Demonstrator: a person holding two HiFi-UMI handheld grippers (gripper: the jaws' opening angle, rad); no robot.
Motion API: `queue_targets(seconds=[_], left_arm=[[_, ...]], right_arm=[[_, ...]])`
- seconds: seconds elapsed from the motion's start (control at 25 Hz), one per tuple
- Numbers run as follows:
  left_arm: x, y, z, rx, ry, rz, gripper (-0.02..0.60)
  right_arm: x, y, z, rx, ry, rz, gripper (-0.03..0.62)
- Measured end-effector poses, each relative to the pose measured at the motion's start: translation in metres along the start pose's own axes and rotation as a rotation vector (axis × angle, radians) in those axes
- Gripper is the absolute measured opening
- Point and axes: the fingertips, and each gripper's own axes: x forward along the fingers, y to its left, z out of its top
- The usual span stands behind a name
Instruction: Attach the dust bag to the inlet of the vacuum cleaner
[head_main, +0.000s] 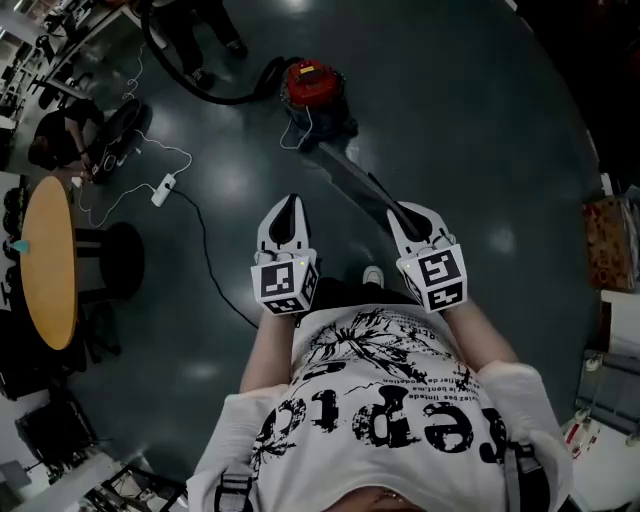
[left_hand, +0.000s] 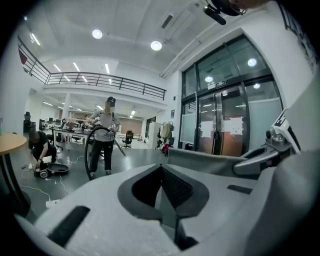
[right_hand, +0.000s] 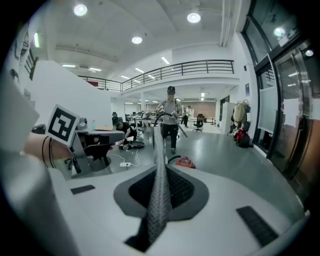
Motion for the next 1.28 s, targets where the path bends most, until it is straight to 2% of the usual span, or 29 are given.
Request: queue_targets(seconds=[0.2,0.32,0.4,0.56,0.8,0.96,1.12,1.28], left_arm=[[0.052,0.001,0.000,-0.006,0.031,0.017,0.005],[0.082,0.020,-0.005,-0.013,0.037,0.029,0.005],[0.107,0.031,-0.005,-0.027,0.025,0.007,0.005],[0.181,0.067,-0.001,-0.012,0.032,-0.021,0.005],[0.299,0.138,0.026,-0.038,0.079,-0.034,0.005],[0.358,0.165,0.034,-0.033,0.094,-0.059,0.005],[0.407,0.177,0.021,-0.032,0.127,-0.037,0.005],[0.425,0.168,0.016,-0.053,0.164,-0.031,0.005]], right_arm=[[0.046,-0.063,0.007,-0.014,0.042,0.006,0.023],[0.079,-0.085,0.012,-0.008,0.056,0.013,0.023],[0.105,-0.101,0.015,-0.002,0.073,0.007,0.023],[0.174,-0.132,0.029,0.017,0.107,0.012,0.023],[0.265,-0.163,0.064,0.022,0.166,0.082,0.023],[0.318,-0.184,0.073,-0.010,0.206,0.126,0.023],[0.365,-0.206,0.070,-0.054,0.218,0.166,0.023],[0.389,-0.213,0.071,-0.058,0.245,0.218,0.023]])
